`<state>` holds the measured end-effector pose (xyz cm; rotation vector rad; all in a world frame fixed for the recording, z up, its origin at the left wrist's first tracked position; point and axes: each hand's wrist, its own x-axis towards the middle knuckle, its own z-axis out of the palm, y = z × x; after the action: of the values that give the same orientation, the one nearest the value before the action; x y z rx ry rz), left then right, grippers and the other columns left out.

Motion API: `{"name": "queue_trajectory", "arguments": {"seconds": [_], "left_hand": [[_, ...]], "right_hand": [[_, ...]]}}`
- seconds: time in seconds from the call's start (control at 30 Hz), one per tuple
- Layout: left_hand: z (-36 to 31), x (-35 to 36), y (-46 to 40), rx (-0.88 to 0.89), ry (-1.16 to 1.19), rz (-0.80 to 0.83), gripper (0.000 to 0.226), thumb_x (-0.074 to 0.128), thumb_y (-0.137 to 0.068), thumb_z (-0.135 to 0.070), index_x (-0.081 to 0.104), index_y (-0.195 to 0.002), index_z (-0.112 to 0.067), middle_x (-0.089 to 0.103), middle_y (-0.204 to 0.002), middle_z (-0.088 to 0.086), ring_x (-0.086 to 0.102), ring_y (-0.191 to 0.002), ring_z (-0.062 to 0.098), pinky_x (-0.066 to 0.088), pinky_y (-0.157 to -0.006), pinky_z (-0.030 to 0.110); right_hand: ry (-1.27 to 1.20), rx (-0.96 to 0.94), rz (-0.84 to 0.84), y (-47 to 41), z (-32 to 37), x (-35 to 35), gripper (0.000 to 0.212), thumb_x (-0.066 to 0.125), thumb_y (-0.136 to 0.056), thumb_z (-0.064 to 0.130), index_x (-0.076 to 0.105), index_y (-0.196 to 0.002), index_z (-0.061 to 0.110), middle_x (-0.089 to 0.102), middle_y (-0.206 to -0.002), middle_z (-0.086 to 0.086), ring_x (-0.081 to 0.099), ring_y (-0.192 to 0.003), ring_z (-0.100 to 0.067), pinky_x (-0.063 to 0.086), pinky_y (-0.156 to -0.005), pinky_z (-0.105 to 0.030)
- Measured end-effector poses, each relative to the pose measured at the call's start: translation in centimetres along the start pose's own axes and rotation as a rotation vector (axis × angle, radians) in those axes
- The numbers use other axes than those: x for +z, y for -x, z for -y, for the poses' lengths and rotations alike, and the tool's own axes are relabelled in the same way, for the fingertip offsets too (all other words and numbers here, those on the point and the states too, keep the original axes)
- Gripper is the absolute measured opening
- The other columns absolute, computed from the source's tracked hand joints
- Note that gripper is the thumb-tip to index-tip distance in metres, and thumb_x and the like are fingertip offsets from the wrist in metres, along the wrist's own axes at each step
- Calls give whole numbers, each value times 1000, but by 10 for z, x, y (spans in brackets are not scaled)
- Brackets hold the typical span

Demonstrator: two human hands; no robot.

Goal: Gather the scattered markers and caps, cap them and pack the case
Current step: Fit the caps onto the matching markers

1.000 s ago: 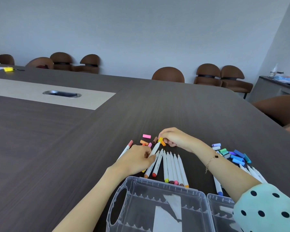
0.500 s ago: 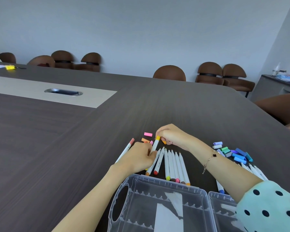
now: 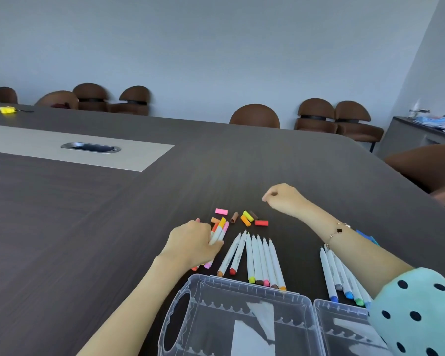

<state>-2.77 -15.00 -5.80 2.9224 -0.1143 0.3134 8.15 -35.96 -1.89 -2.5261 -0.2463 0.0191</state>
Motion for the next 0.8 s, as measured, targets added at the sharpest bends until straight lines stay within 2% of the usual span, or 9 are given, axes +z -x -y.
{"name": "queue_trajectory", "arguments": {"seconds": [0.1,0.2,0.27,0.33,0.4,0.57,0.67,0.73,0.8], "left_hand": [[-3,5,-1,12,81,-13,33,52,-88,-51,42,-76,-21,58,-72,-5,56,-70,12,46,-72,23],[-11,8,0,76,171,54,31,57,-84,-51,49,-69,-25,52,-56,-10,56,-61,6,35,-97,20],[-14,10,2,97,122,101,31,56,-85,-50,59,-73,-22,56,-59,-10,53,-58,5,41,-80,16],[-14,10,2,98,30,104,35,53,-85,-47,66,-78,-15,65,-67,-4,56,-61,8,36,-56,15],[-14,10,2,93,-46,86,37,51,-84,-45,67,-77,-12,68,-71,0,56,-63,12,30,-50,16],[-15,11,1,128,-147,41,42,49,-85,-48,46,-57,-17,43,-52,-6,40,-48,8,29,-50,18],[-14,9,2,132,-121,57,41,50,-85,-44,41,-55,-17,40,-51,-6,36,-46,8,41,-64,22],[-15,8,3,134,-119,70,40,49,-84,-39,37,-54,-18,38,-51,-5,32,-45,8,44,-79,25],[-15,9,2,124,-108,83,37,49,-85,-39,39,-55,-18,39,-52,-5,34,-46,8,44,-74,23]], "right_hand": [[24,-19,9,-1,-15,3,28,45,-93,8,71,-103,7,66,-115,-3,58,-109,-17,39,-83,-19],[43,-83,40,-2,-19,14,20,52,-93,11,70,-103,10,66,-110,-3,59,-97,-11,40,-80,-18],[60,-124,71,-3,-15,23,19,54,-93,11,68,-105,11,65,-106,-2,56,-93,-9,41,-79,-18],[98,-175,94,-5,-8,33,22,55,-92,11,66,-111,15,61,-104,0,56,-95,-10,40,-80,-19],[151,-241,117,-8,0,43,28,57,-92,11,63,-118,19,56,-105,2,55,-97,-10,39,-82,-19],[186,-444,107,-12,26,65,23,57,-94,19,68,-114,18,54,-102,4,57,-90,-10,44,-82,-19],[129,-400,174,-17,39,72,21,62,-90,27,74,-99,12,56,-86,13,55,-81,-6,42,-72,-20],[97,-349,203,-23,45,75,19,67,-85,28,77,-87,13,67,-85,10,62,-83,-10,51,-74,-29],[121,-304,215,-29,52,78,16,71,-80,26,77,-82,12,72,-88,4,66,-84,-15,55,-79,-37]]}}
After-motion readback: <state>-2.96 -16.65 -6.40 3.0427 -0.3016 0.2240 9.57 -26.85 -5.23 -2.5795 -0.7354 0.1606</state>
